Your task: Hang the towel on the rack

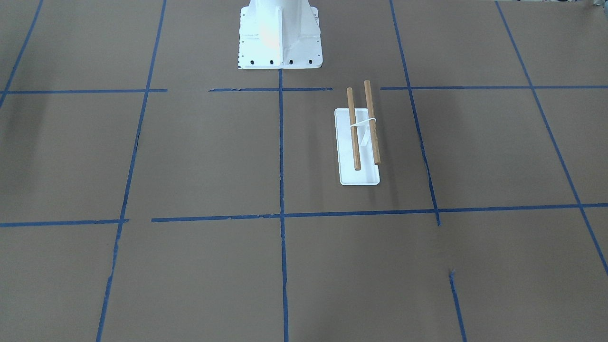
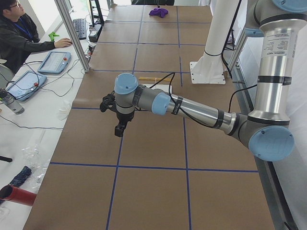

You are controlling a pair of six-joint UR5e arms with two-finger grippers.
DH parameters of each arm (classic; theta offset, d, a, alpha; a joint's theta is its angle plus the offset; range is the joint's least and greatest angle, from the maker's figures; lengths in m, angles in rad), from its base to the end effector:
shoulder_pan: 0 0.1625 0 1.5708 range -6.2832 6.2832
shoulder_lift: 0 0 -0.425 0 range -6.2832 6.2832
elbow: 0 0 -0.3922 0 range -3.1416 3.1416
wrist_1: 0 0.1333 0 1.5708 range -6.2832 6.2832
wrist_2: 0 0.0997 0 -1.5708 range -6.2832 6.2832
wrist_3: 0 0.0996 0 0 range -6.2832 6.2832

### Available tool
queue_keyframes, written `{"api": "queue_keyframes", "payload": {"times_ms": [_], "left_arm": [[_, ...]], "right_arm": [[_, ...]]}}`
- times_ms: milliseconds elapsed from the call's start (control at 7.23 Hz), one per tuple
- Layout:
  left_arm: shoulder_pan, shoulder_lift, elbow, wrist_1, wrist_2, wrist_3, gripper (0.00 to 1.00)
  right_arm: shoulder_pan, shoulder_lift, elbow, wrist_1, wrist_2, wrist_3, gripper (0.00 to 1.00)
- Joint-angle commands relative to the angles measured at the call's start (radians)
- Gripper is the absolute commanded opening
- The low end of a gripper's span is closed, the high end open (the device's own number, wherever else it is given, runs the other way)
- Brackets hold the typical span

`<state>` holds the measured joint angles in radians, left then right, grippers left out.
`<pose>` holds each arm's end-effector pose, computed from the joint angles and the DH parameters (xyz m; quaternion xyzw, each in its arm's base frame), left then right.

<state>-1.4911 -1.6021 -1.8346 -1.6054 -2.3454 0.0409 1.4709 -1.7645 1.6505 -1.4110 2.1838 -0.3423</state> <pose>-0.0232 -0.5094 0.5083 0.1447 0.3754 0.1169 0.9080 0.0346 -0.4167 0.7010 0.0581 -0.2968 -0.2158 0.9284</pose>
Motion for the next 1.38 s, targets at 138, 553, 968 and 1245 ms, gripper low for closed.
{"api": "queue_keyframes", "payload": {"times_ms": [138, 553, 968, 1245], "left_arm": [[0.0, 0.002, 0.002, -0.027, -0.002, -0.001, 1.0], [0.0, 0.004, 0.005, -0.034, -0.002, 0.0, 1.0], [0.0, 0.004, 0.005, -0.034, -0.002, 0.0, 1.0], [0.0, 0.004, 0.003, -0.037, -0.003, 0.0, 1.0]], "right_arm": [[-0.001, -0.03, -0.272, 0.322, -0.025, -0.069, 0.92], [-0.001, -0.032, -0.31, 0.356, -0.082, -0.07, 0.47], [-0.001, -0.02, -0.291, 0.356, -0.081, -0.075, 0.0], [-0.001, -0.018, -0.201, 0.328, -0.067, -0.076, 0.0]]}}
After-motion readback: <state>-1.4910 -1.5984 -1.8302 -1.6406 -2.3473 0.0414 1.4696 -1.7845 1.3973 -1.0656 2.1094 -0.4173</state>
